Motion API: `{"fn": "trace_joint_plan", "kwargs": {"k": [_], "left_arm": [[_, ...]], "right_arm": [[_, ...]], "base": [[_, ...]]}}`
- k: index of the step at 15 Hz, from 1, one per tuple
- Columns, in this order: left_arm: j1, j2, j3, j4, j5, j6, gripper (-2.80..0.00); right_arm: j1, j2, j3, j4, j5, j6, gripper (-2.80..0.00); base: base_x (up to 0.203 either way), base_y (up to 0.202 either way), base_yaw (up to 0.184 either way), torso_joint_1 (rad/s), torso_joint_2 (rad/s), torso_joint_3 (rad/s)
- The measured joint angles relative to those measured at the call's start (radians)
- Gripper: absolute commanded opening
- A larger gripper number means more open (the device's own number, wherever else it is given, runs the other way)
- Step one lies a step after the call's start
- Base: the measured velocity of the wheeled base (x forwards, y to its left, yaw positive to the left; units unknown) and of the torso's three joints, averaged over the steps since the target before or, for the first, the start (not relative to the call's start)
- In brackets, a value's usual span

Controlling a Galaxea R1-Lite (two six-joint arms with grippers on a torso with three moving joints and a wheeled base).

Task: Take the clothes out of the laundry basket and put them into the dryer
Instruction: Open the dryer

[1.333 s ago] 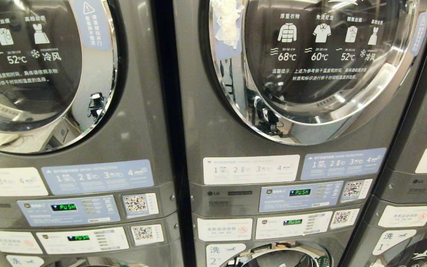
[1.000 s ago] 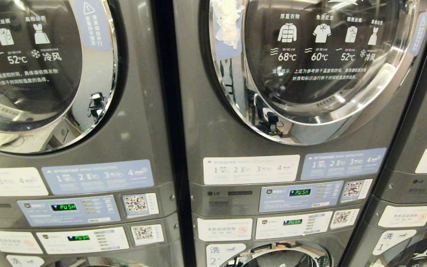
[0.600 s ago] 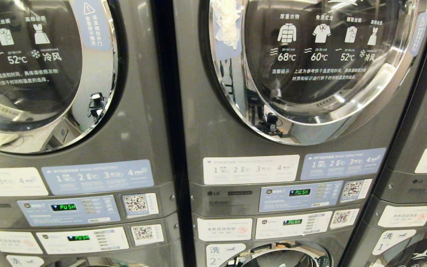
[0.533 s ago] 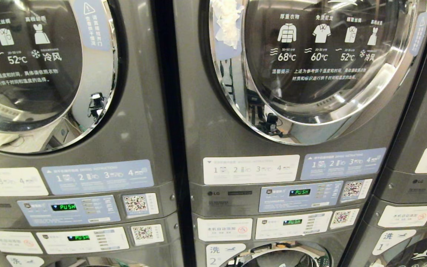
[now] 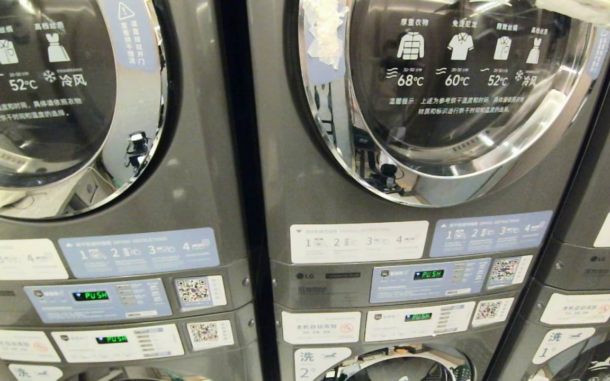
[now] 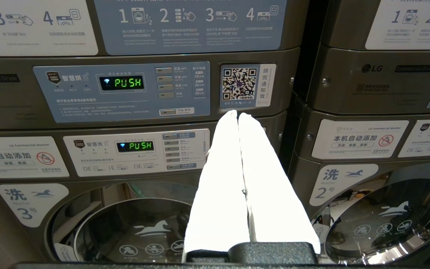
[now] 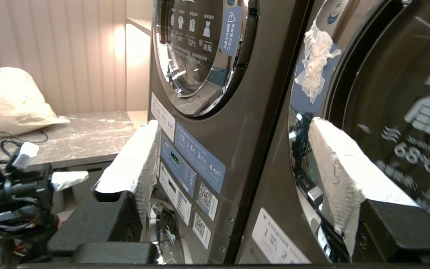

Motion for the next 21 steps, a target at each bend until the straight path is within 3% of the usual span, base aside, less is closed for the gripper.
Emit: {"fn": "trace_joint_plan", "kwargs": {"k": [3,6,8,12,21], "left_arm": [[0.0,0.0,0.0,0.0,0.0,0.0,-2.8],[0.0,0.0,0.0,0.0,0.0,0.0,-2.8],[0.0,0.0,0.0,0.0,0.0,0.0,-2.8],[0.0,0.0,0.0,0.0,0.0,0.0,-2.8],[0.0,0.0,0.0,0.0,0.0,0.0,-2.8]], "right_arm": [[0.022,0.144,-0.152,-0.001,-0.041,-0.019,0.0],[0.057,0.302,-0.329,0.012,-0.183,-0.052,0.0],[0.101,0.381,-0.393,0.019,-0.262,-0.071,0.0],[0.181,0.492,-0.465,0.021,-0.347,-0.085,0.0],[0.233,0.642,-0.613,0.035,-0.382,-0.082,0.0]], "base": [[0.0,0.0,0.0,0.0,0.0,0.0],[0.0,0.0,0.0,0.0,0.0,0.0],[0.0,0.0,0.0,0.0,0.0,0.0],[0.0,0.0,0.0,0.0,0.0,0.0],[0.0,0.0,0.0,0.0,0.0,0.0]]}}
